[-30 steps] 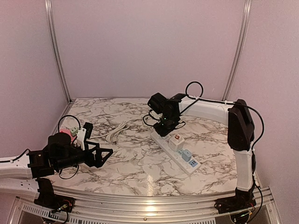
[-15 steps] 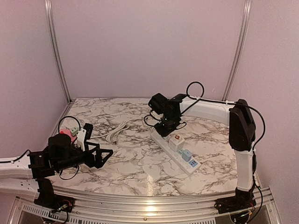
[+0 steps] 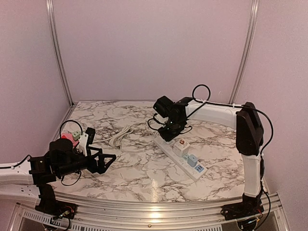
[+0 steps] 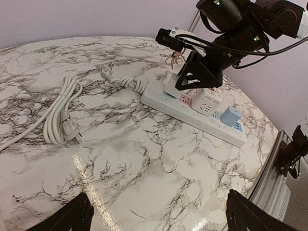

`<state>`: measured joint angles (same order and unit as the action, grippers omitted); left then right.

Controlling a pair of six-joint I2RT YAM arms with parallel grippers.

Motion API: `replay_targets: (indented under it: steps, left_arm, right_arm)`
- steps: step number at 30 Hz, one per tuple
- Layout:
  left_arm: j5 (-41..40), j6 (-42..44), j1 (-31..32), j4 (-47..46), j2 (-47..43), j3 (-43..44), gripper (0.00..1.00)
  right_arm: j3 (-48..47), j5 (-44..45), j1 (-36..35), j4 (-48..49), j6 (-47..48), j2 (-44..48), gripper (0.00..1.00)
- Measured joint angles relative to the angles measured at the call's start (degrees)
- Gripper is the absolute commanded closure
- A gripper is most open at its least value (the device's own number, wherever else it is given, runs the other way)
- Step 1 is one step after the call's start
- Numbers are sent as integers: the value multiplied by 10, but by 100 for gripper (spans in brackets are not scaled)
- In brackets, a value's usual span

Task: Insert the plug
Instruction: Insert the plug into the socket slot.

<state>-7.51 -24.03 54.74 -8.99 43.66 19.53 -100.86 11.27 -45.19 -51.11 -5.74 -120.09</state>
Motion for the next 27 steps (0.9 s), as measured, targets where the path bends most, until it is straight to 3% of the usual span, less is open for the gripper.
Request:
replay_targets:
  steps: [10,20,27]
  left_arm:
    - [0,0,0,0,-1,-1,1]
    - [0,0,0,0,-13,-7,1]
    - [0,-2,0,0,-13,-7,1]
  right_arm:
    - [14,7,1,14,0,0,100]
    - [93,-20,17,95,-1,39,100]
    - [83,-35,32,109,-1,23,100]
